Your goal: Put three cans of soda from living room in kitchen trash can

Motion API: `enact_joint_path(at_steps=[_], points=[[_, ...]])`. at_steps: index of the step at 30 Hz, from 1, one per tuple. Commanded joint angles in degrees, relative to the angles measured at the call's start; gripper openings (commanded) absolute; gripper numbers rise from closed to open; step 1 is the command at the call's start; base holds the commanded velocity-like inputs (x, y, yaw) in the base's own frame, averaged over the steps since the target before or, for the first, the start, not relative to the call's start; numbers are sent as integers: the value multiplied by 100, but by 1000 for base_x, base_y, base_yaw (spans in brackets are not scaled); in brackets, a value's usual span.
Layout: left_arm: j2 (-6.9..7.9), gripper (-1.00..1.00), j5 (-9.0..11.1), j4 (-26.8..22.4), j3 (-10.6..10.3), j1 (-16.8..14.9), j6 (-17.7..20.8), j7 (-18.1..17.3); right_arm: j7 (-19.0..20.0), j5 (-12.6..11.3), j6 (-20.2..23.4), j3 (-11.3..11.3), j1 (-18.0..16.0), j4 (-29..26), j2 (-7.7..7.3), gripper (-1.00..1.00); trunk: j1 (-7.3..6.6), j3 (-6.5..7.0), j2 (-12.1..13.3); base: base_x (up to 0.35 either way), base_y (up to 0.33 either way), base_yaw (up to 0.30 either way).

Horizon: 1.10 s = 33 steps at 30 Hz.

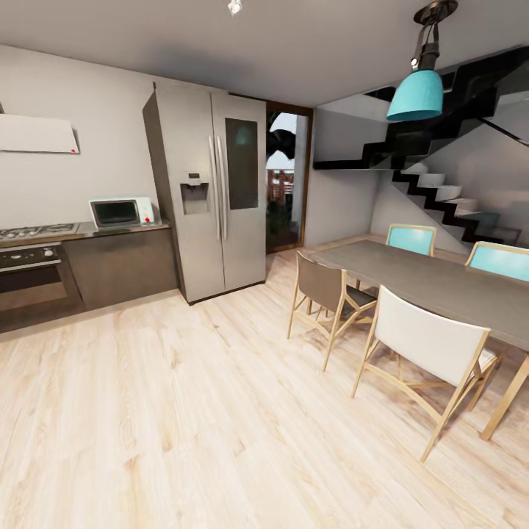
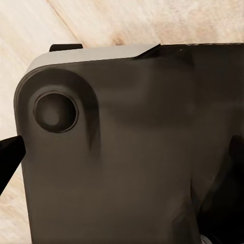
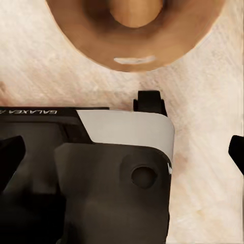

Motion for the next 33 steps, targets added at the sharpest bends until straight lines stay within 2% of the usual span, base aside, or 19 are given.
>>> enact_joint_path(at_steps=[1, 6, 7, 8, 11, 15, 19, 23, 25, 30, 33], points=[[-1, 100, 1, 0, 0, 0, 0, 0, 0, 3, 228, 1, 79, -404, 0, 100, 0, 0, 0, 0, 0, 0], [-3, 100, 1, 0, 0, 0, 0, 0, 0, 17, 1423, 10, 726, -2704, 3, 100, 0, 0, 0, 0, 0, 0], [-4, 100, 1, 0, 0, 0, 2, 0, -2, 29, 1675, 12, 952, -3599, 6, 100, 0, 0, 0, 0, 0, 0], [-4, 100, 2, 0, 0, 0, 3, 0, -3, 36, 1765, 12, 1045, -4009, 7, 100, 0, 0, 0, 0, 0, 0], [0, 100, 1, 0, 0, 0, 6, -2, -5, 49, 1892, -2, 1231, -4940, 7, 100, 0, 0, 0, 0, 0, 0], [3, 100, 2, 0, 0, 0, 8, -8, -20, 59, 1892, -44, 1336, -5559, -24, 100, 0, 0, 0, 0, 0, 0], [0, 100, 2, -6, 3, 0, 9, -13, -44, 66, 1892, -80, 1336, -5459, -34, 100, 0, 0, 0, 0, 0, 0], [-3, 100, 5, -6, 7, 0, 9, -14, -64, 69, 1892, -59, 1267, -5091, -9, 100, 0, 0, 0, 0, 0, 0], [-4, 100, 10, -3, 8, 0, 14, -16, -98, 68, 1892, -1, 1217, -4804, 8, 100, 0, 0, 0, 0, 0, 0], [-9, 100, 17, -2, 9, -2, 27, -15, -127, 53, 1859, 148, 1175, -4513, 72, 100, 0, 0, 0, 0, 0, 0], [-12, 100, 22, -2, 10, -2, 28, -11, -140, 56, 1561, 206, 885, -3927, 127, 100, 0, 0, 0, 0, 0, 0]])
